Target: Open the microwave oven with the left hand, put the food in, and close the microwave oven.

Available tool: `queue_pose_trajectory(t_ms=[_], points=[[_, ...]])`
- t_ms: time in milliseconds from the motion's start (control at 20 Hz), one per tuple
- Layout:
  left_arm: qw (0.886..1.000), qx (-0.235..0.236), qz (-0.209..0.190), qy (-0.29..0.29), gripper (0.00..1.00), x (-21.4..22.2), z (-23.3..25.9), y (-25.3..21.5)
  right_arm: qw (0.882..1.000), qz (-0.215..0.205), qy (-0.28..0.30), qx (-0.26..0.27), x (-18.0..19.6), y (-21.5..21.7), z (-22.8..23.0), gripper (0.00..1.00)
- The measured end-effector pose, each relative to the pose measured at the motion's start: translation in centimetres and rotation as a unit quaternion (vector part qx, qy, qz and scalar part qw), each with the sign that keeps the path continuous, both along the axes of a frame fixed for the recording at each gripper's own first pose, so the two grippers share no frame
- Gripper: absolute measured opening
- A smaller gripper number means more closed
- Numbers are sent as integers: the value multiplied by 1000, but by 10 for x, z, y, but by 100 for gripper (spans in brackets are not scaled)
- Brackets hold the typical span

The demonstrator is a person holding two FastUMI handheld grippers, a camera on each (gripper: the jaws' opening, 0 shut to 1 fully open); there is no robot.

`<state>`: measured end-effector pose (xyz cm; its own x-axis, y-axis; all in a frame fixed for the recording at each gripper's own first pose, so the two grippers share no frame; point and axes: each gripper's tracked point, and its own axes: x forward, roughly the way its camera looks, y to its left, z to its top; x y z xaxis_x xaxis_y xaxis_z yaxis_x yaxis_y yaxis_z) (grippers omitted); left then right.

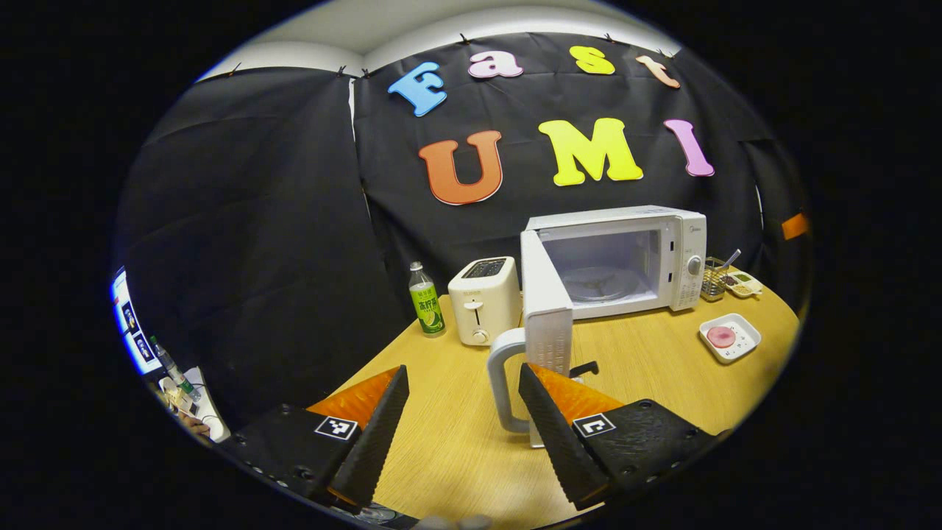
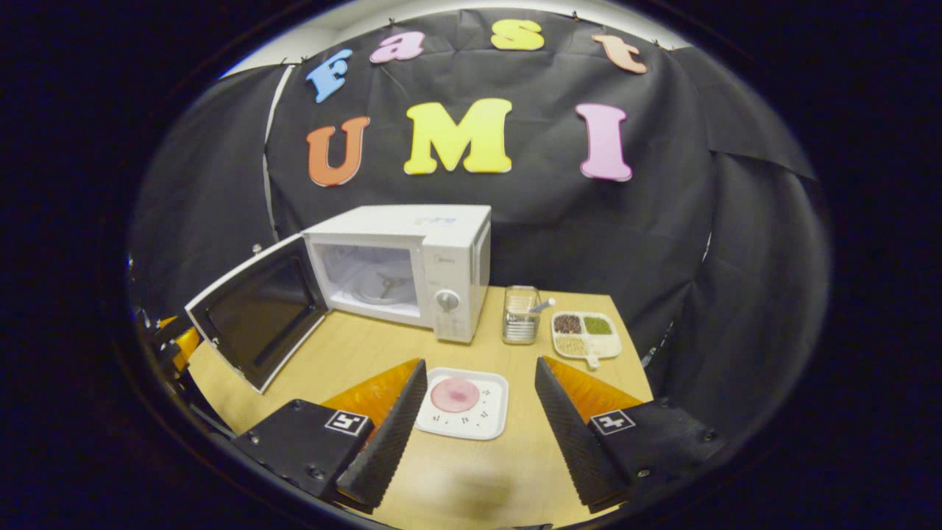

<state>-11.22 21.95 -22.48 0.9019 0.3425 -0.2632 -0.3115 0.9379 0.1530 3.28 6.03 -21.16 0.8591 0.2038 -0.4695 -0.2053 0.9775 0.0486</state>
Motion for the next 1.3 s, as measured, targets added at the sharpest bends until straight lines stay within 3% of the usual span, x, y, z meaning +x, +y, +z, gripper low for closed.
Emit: queue_pose_trajectory(t_ms=[100,150,200,250,300,350,450,500,550,600,700,750,1050,1100,1250,1300], points=[[1000,0,-2,-7,90,-2,12,-8,998,3,65,22,13,-2,-44,89],[1000,-2,-3,-10,90,-3,19,-13,995,1,97,28,20,-5,-63,80],[1000,-5,-4,-14,90,-3,25,-20,992,1,119,30,27,-9,-80,85],[1000,-11,-6,-18,90,-3,31,-27,991,2,129,33,37,-11,-91,84],[1000,-17,-7,-22,90,-3,37,-35,990,4,140,31,45,-12,-100,70],[999,-20,-10,-26,90,-2,43,-43,988,9,151,28,54,-14,-111,79],[999,-22,-16,-30,90,2,52,-56,983,19,181,26,64,-14,-134,75],[999,-23,-21,-31,90,6,56,-63,980,22,195,30,68,-14,-144,62],[999,-24,-24,-34,90,7,60,-68,977,24,208,33,71,-13,-153,73],[999,-25,-24,-34,90,9,62,-72,975,25,218,37,75,-11,-160,60],[999,-30,-24,-34,90,12,66,-78,971,29,234,43,81,-7,-174,59],[999,-30,-24,-35,90,13,67,-81,969,31,242,46,83,-5,-178,70],[998,-37,-31,-37,90,24,73,-92,954,22,294,59,86,-2,-197,61],[998,-38,-30,-37,90,25,73,-92,950,18,307,63,85,-2,-200,47],[998,-42,-25,-36,90,28,70,-90,944,8,324,66,87,-5,-202,39],[998,-41,-25,-36,90,29,70,-90,942,2,330,58,88,-9,-203,24]])
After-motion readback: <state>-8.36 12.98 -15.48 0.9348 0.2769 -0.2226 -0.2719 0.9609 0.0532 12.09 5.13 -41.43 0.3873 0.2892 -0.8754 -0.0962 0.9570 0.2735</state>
